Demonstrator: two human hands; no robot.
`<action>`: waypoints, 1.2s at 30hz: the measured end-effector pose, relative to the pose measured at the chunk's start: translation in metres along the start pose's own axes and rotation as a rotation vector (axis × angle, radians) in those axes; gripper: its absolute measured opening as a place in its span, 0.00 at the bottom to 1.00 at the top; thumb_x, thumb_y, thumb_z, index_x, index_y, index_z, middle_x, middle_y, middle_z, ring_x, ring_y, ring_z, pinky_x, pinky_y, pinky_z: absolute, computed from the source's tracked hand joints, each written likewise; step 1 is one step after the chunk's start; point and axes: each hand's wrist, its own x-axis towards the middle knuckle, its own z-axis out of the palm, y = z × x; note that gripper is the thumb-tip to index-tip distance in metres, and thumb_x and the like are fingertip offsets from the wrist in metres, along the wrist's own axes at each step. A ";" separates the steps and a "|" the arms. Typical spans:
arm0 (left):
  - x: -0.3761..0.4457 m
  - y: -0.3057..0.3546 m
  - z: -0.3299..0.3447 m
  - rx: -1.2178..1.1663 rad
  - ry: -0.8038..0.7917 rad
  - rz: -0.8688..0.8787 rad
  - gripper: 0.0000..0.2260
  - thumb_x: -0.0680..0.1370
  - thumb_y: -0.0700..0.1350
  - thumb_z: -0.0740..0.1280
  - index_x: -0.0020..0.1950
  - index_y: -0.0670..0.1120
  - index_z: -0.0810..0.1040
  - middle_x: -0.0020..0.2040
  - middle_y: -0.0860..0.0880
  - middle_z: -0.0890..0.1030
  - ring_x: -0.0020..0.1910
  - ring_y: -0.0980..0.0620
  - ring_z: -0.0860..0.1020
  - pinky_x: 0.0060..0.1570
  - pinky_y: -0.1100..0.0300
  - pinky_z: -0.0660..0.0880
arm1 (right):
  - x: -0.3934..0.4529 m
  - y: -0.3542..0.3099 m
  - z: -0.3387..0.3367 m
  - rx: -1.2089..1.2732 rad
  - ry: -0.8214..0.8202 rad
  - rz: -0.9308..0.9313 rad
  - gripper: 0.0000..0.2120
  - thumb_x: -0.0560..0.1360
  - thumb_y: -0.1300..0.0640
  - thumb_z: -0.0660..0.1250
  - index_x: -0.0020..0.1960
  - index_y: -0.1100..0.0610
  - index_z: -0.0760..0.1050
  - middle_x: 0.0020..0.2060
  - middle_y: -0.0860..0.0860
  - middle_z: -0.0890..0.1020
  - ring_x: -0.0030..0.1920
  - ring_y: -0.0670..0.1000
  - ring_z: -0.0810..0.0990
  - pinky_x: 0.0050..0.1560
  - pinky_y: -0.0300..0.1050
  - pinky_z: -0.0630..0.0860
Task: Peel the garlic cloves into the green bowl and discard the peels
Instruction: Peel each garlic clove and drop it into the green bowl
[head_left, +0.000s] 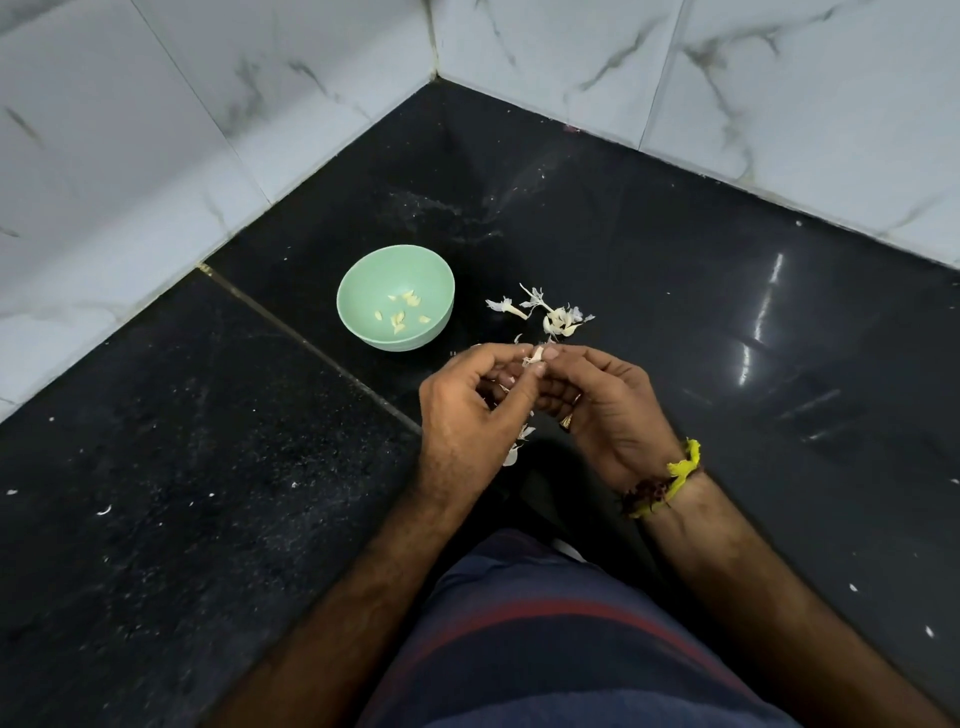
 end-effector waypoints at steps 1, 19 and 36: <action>0.000 -0.001 -0.001 0.014 0.013 0.008 0.06 0.75 0.40 0.74 0.52 0.46 0.85 0.42 0.51 0.85 0.38 0.51 0.83 0.41 0.49 0.82 | 0.000 0.000 0.000 -0.006 0.000 -0.003 0.03 0.74 0.65 0.69 0.46 0.64 0.81 0.39 0.59 0.82 0.40 0.54 0.79 0.46 0.47 0.77; 0.007 0.000 -0.003 0.259 -0.042 0.079 0.05 0.74 0.43 0.72 0.41 0.44 0.78 0.38 0.51 0.78 0.37 0.53 0.75 0.39 0.52 0.77 | 0.000 0.013 -0.002 -0.080 -0.084 -0.210 0.07 0.67 0.64 0.74 0.45 0.62 0.83 0.42 0.61 0.85 0.45 0.57 0.84 0.50 0.52 0.80; 0.001 0.001 0.003 -0.159 0.016 -0.013 0.03 0.77 0.45 0.67 0.47 0.47 0.77 0.40 0.47 0.77 0.38 0.43 0.75 0.40 0.43 0.78 | -0.002 -0.003 0.006 0.175 -0.157 0.010 0.09 0.69 0.66 0.68 0.50 0.62 0.80 0.38 0.55 0.84 0.40 0.51 0.84 0.48 0.47 0.81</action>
